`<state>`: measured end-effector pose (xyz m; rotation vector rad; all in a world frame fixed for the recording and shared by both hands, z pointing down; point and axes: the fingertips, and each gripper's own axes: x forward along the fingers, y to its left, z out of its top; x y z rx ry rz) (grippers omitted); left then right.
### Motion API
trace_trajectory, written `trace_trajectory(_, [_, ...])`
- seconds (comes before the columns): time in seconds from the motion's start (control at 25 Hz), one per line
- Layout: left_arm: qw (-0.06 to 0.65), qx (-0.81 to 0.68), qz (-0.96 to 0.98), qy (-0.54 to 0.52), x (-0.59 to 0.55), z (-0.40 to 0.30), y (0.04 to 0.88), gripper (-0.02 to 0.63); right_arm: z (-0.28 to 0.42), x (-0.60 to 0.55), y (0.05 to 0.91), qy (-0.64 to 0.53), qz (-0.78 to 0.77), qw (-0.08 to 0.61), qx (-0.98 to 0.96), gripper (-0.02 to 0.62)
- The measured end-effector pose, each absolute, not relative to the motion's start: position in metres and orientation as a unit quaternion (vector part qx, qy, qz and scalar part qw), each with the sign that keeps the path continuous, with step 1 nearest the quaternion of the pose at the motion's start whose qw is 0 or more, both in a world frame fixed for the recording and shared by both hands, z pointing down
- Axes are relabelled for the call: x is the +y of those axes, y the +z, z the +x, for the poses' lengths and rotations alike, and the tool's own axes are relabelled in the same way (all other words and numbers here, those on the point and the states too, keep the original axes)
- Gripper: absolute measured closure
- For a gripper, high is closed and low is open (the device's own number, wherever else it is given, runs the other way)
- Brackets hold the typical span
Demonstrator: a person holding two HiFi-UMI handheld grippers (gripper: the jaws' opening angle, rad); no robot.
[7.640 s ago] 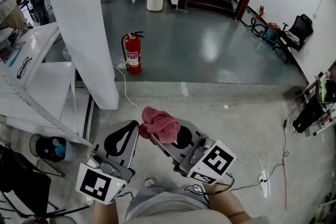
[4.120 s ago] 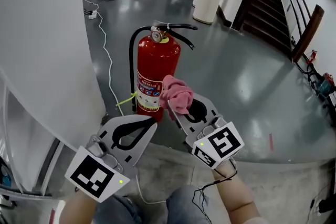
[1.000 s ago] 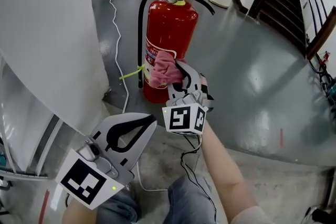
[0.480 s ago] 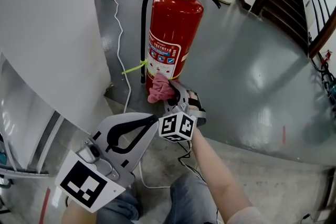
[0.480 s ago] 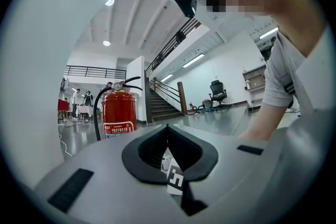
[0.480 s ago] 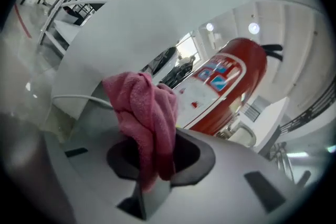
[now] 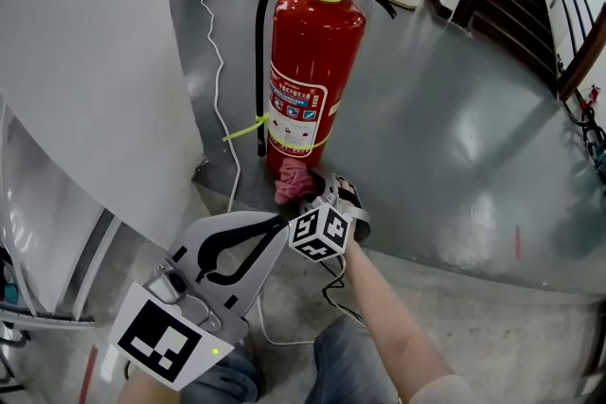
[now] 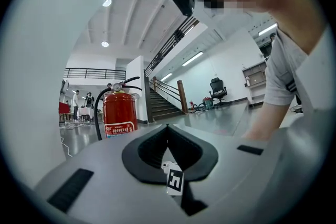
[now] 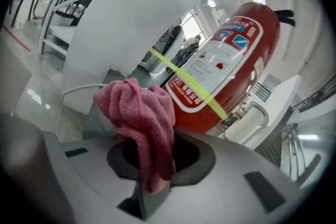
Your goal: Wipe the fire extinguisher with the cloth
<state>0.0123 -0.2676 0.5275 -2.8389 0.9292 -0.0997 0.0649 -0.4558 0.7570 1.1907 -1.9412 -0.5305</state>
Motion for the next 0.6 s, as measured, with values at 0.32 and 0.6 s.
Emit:
trace_trajectory(0.32, [0.077, 0.306, -0.948, -0.035, -0.274, 0.028, 0.538, 0.597, 0.075, -0.456, 0.647, -0.219, 0.528, 0.250, -0.781, 0.509])
trace_trajectory(0.6, [0.074, 0.317, -0.945, -0.027, -0.317, 0.031, 0.510, 0.597, 0.074, -0.450, 0.581, -0.183, 0.534, 0.174, -0.807, 0.509])
